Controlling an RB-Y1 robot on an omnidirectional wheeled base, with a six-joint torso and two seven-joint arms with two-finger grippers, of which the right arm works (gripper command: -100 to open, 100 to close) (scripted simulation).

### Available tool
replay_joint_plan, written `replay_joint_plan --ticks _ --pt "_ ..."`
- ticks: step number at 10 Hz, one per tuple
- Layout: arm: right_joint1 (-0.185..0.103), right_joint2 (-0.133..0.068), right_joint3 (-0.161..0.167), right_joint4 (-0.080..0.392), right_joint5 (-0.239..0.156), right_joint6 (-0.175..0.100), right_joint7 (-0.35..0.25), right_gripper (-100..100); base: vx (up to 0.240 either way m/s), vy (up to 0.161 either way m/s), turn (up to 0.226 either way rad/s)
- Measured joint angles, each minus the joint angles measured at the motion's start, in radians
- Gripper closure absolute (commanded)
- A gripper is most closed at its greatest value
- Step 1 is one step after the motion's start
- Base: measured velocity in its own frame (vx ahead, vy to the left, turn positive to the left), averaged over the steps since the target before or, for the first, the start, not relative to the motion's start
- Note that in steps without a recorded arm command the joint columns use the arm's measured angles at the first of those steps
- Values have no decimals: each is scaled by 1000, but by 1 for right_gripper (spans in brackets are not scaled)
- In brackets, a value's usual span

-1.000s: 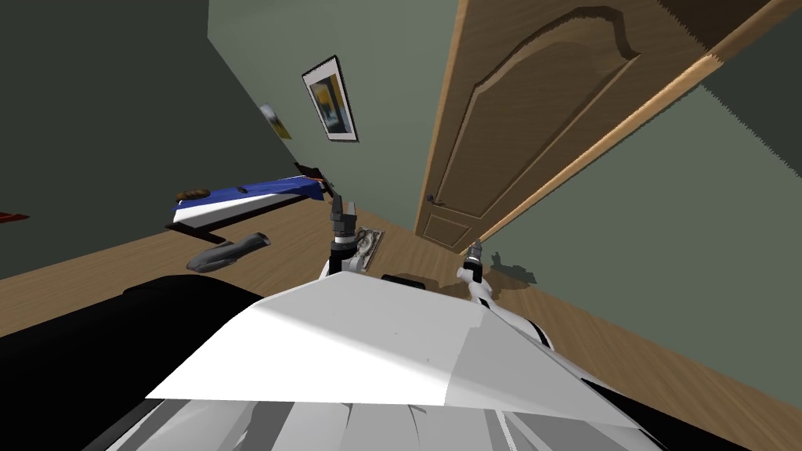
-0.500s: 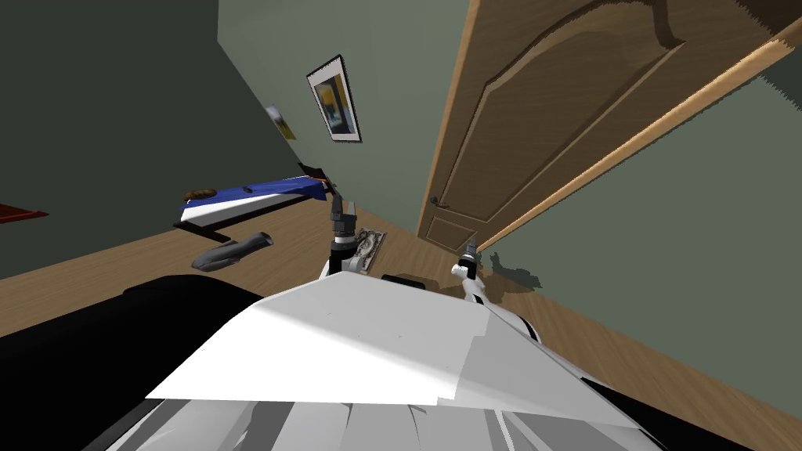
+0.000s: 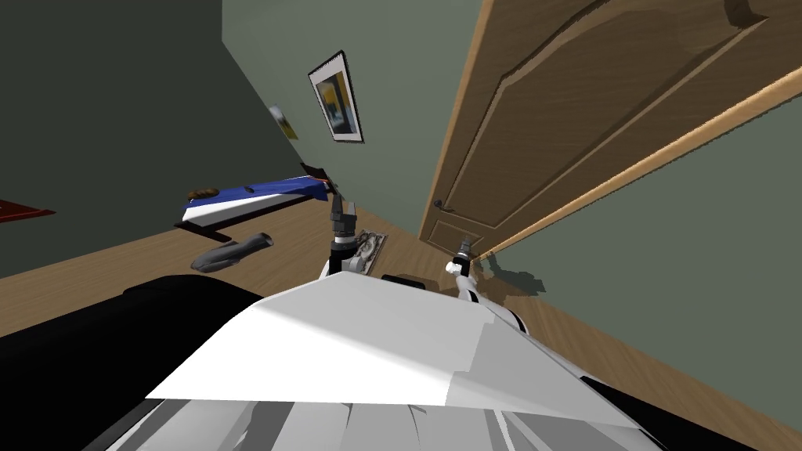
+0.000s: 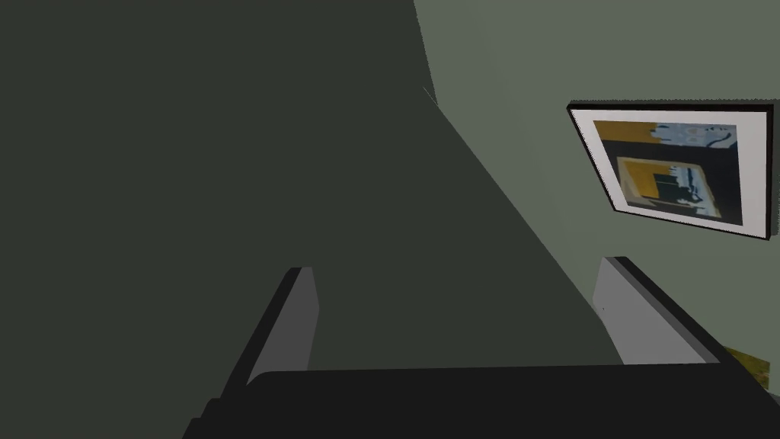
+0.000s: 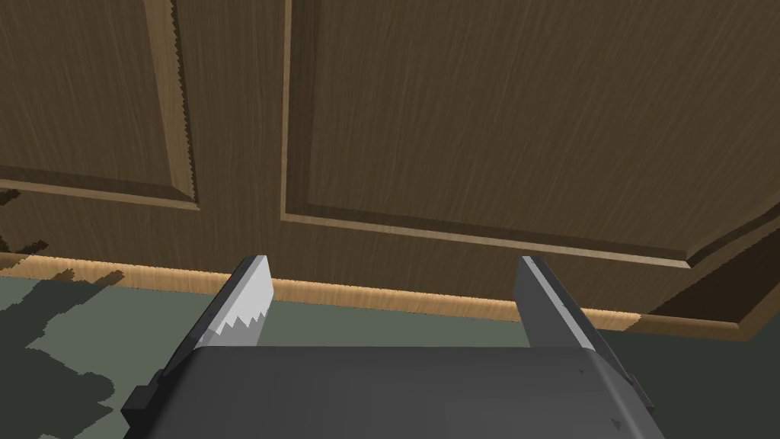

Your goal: Pull the door open

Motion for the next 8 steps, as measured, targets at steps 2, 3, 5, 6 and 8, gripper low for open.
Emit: replay_joint_plan --ticks 2,3,5,6,8 --pt "3 37 -11 -32 -7 17 33 -100 211 39 36" --pt "-6 48 -15 -15 -10 7 43 -100 239 16 19" --pt "-18 72 -22 -5 -15 0 62 -100 242 22 24" --pt "-11 91 -26 -29 -17 8 76 -100 245 40 23" --pt "-12 116 -31 -33 -20 8 93 -100 251 24 19"
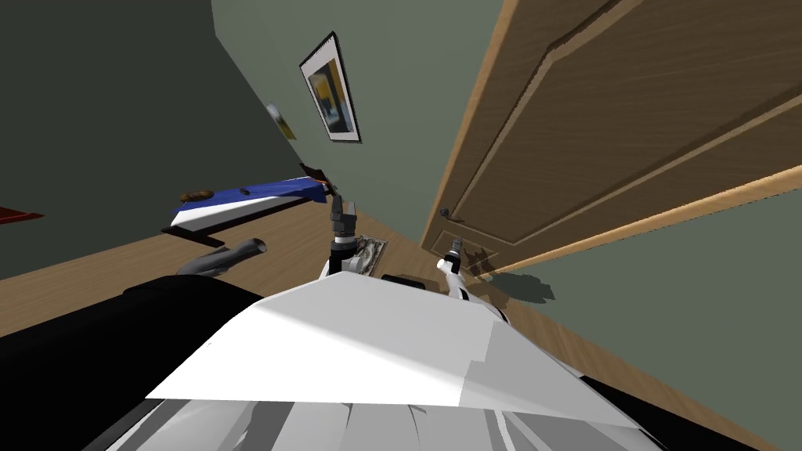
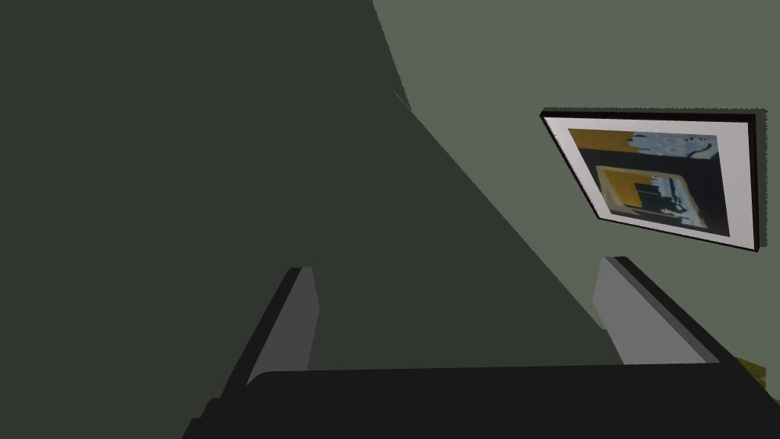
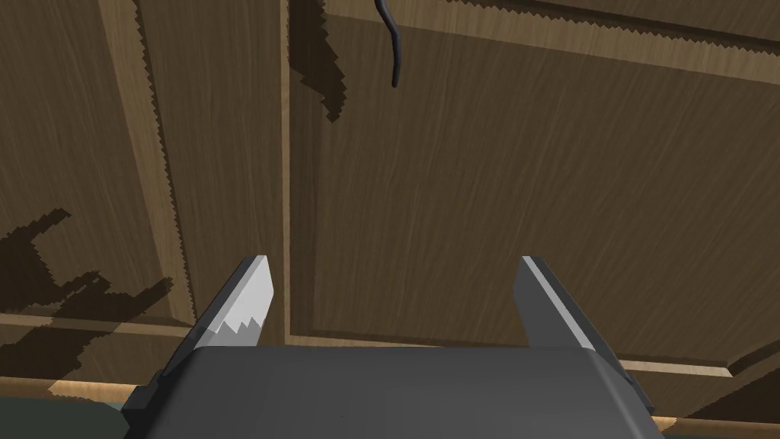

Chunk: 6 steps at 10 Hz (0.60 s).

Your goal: Pull the door open

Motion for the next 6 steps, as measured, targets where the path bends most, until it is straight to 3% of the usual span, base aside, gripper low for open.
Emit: replay_joint_plan --ticks 6 --pt "-18 59 -13 11 -9 -7 35 -100 225 32 18"
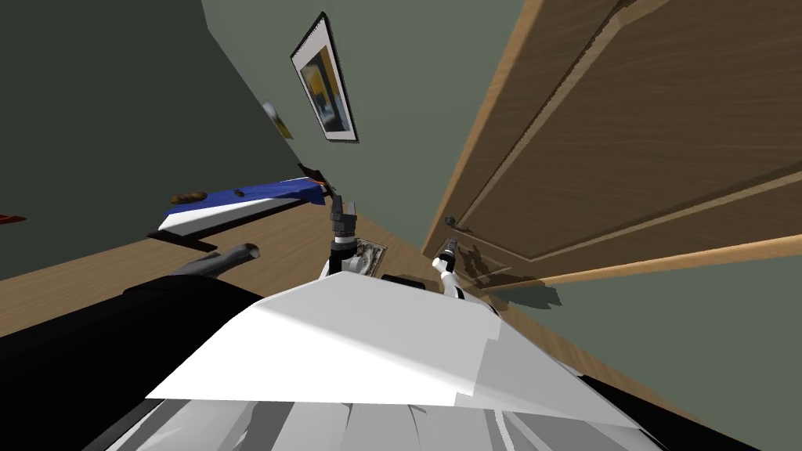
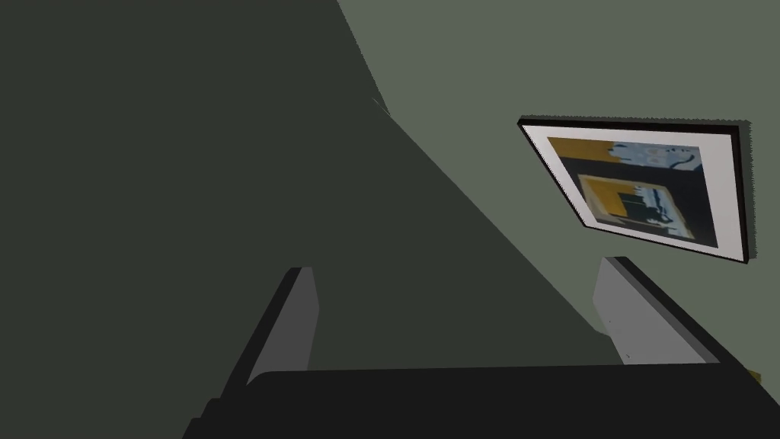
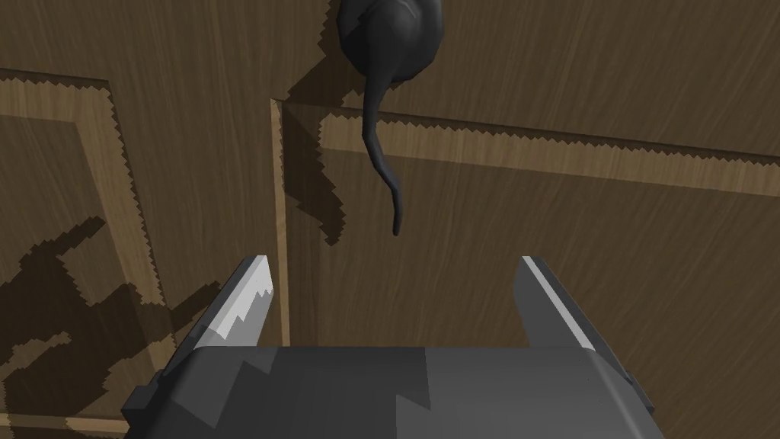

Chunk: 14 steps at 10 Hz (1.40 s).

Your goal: Pull the door open

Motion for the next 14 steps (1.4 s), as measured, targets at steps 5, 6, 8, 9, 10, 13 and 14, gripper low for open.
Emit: replay_joint_plan --ticks 5,6,8,9,10,13,14 --pt "26 -18 -9 -34 -6 17 -13 -100 31 -9 205" --pt "23 -36 -15 -24 -10 22 -20 -100 130 40 349" --pt "17 -62 -26 10 -18 0 -38 -100 163 18 125" --pt "42 -68 -31 -32 -21 19 -42 -100 216 17 270" --pt "42 -88 -37 -21 -25 21 -54 -100 208 -23 247" --pt "34 -142 -55 38 -39 -5 -86 -100 172 -43 110" --pt "33 -152 -58 42 -41 -7 -95 -100 41 -22 -8"
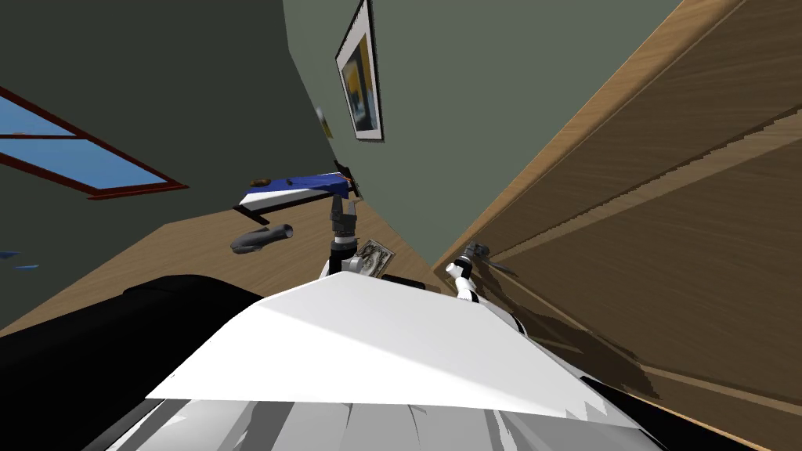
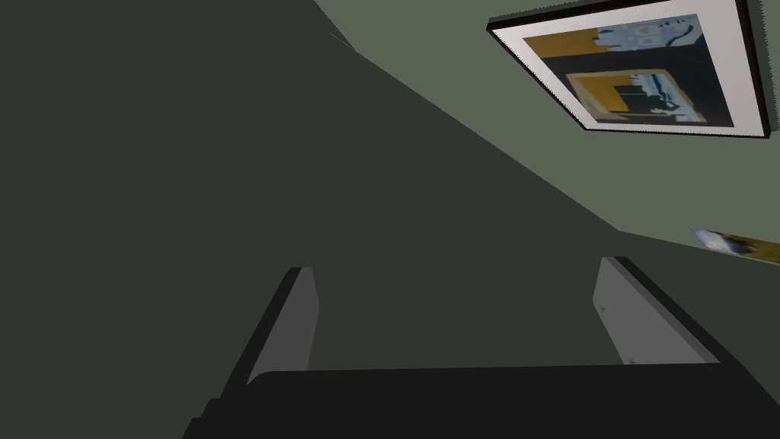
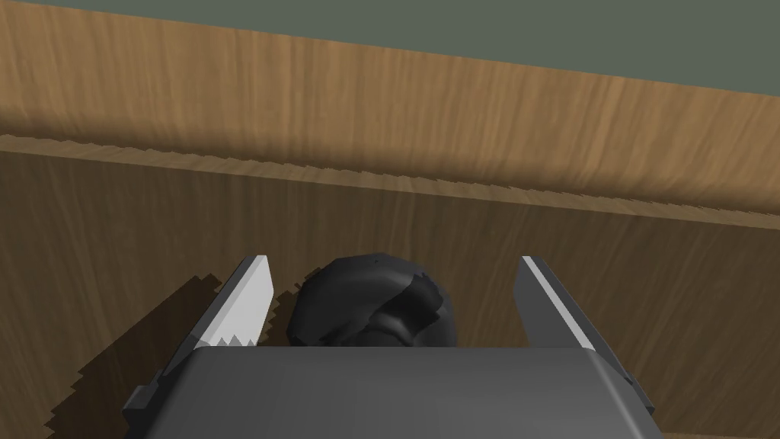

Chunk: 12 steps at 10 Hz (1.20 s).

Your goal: Pull the door open

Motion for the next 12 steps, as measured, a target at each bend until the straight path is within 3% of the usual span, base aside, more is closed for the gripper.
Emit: replay_joint_plan --ticks 1,3,4,5,8,11,12 --pt "10 1 0 -17 0 8 -1 -100 86 -46 92" --pt "35 -31 -13 -28 -11 37 -24 -100 96 -34 81" --pt "67 -30 -12 -61 -12 55 -35 -100 11 8 -10" --pt "81 -28 -13 -86 -13 69 -38 -100 -8 13 -17" --pt "62 -40 -12 -42 -12 46 -43 -100 -1 2 3" --pt "61 -47 -16 -38 -15 52 -47 -100 -1 3 2" --pt "73 -44 -17 -58 -16 57 -47 -100 0 0 0"
